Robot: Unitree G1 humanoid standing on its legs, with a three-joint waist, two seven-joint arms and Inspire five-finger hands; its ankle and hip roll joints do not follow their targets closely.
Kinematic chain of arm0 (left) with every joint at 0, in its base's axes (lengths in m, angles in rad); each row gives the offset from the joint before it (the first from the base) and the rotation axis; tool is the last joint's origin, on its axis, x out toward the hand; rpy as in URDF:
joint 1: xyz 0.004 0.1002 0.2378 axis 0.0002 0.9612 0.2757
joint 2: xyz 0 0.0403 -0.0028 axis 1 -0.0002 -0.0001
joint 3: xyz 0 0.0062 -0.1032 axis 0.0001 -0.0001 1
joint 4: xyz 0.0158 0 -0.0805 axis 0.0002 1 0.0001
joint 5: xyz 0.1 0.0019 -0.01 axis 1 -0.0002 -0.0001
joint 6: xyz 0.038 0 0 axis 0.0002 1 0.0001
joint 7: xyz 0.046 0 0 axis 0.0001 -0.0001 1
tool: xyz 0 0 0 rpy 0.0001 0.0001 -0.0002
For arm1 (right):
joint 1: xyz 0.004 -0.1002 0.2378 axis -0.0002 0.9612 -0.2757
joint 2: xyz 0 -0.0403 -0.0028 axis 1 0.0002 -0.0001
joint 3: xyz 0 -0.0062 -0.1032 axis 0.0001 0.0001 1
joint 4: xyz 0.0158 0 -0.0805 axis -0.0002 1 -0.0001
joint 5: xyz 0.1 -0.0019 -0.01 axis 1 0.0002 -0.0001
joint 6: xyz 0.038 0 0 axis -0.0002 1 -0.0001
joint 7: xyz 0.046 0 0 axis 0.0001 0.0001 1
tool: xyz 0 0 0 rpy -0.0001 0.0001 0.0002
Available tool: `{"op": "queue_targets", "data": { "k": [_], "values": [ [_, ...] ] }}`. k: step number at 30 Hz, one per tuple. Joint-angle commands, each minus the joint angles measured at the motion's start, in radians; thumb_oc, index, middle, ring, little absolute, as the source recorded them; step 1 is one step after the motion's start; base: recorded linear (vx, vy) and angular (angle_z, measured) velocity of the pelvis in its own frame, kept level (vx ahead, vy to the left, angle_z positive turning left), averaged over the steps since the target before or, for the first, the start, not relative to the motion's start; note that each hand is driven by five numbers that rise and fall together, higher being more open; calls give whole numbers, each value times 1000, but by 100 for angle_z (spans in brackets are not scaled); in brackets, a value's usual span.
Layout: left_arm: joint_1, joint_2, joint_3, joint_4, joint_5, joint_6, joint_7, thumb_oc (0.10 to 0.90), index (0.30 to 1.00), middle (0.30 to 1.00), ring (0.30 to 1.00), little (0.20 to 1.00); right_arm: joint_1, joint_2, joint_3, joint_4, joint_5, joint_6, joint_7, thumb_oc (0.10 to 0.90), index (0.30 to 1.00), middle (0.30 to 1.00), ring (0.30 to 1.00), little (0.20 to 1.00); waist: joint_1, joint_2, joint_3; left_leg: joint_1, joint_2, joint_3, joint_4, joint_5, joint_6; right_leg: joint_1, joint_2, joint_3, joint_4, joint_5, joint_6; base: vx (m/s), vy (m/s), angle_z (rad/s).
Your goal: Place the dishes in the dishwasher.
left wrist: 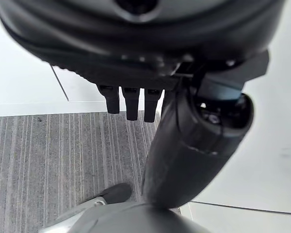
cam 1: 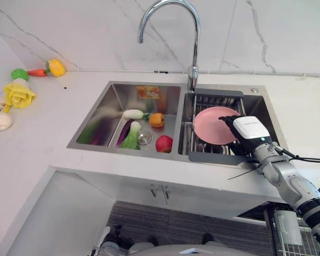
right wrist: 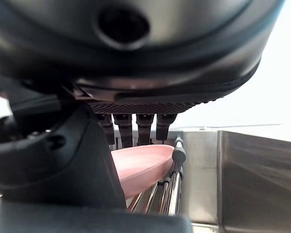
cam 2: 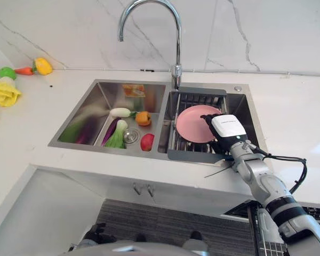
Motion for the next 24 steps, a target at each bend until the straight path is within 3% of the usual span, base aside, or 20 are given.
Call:
{"op": "queue_targets", "data": {
  "k": [1, 9, 11, 12, 13, 14, 16, 17, 24],
  "values": [
    [-23, -2, -81, 92, 38, 4, 21, 800, 900, 900, 900, 900, -130, 10, -96, -46, -30, 8, -187, 800, 900, 900, 900, 900, 49, -59, -33, -33, 15, 24, 0, 5, -67, 80, -8, -33, 18, -182, 1, 0, 0, 0],
    [-16, -3, -77, 91, 40, 7, 39, 800, 900, 900, 900, 900, -104, 46, -131, -67, 6, 7, -244, 800, 900, 900, 900, 900, 51, -62, -35, -33, 14, 16, 0, 4, -67, 85, -7, -40, 18, -182, 0, -2, 0, 2],
    [-15, 0, -71, 90, 31, 10, 30, 800, 900, 900, 900, 900, -97, 79, -125, -22, 155, -7, -130, 800, 900, 900, 900, 900, 54, -66, -35, -33, 13, 14, 0, 5, -67, 86, -6, -39, 18, -180, -3, -10, -7, 8],
    [-15, 0, -70, 90, 31, 10, 30, 800, 900, 900, 900, 900, -100, 78, -124, -22, 159, -7, -127, 800, 900, 900, 900, 900, 53, -66, -34, -33, 13, 15, 0, 5, -67, 86, -6, -39, 18, -180, -3, 0, 0, 0],
    [-16, 5, -64, 89, 29, 11, 10, 800, 900, 900, 900, 900, -98, 74, -114, -16, 233, -18, -40, 800, 900, 900, 900, 900, 54, -69, -35, -33, 14, 13, 0, 6, -67, 86, -5, -40, 18, -179, -4, 0, 0, 0],
    [-12, 13, -53, 88, 29, 7, -18, 800, 900, 900, 900, 900, -97, 24, -117, -60, 298, -43, 66, 800, 900, 900, 900, 900, 57, -73, -41, -35, 15, 9, 0, 6, -69, 87, -4, -44, 18, -182, -5, 5, -19, 3],
    [-10, 14, -54, 86, 24, 3, -23, 800, 900, 900, 900, 900, -105, -13, -119, -59, 298, -46, 62, 800, 900, 900, 900, 900, 58, -73, -42, -35, 15, 8, 0, 6, -70, 88, -4, -47, 18, -182, -4, 4, -10, 7],
    [-4, 21, -57, 90, 19, 1, -38, 800, 900, 900, 900, 900, -119, -52, -120, -47, 376, -59, 115, 800, 900, 900, 900, 900, 59, -77, -41, -36, 15, 7, 0, 9, -71, 89, -5, -50, 18, -180, -4, -2, -10, 10],
    [-4, 23, -65, 96, 5, -1, -46, 800, 900, 900, 900, 900, -170, -159, -90, -84, 361, -77, 137, 800, 900, 900, 900, 900, 56, -81, -37, -38, 17, 11, 0, 11, -75, 86, -5, -51, 18, -177, -3, -2, -3, 1]
  ]
}}
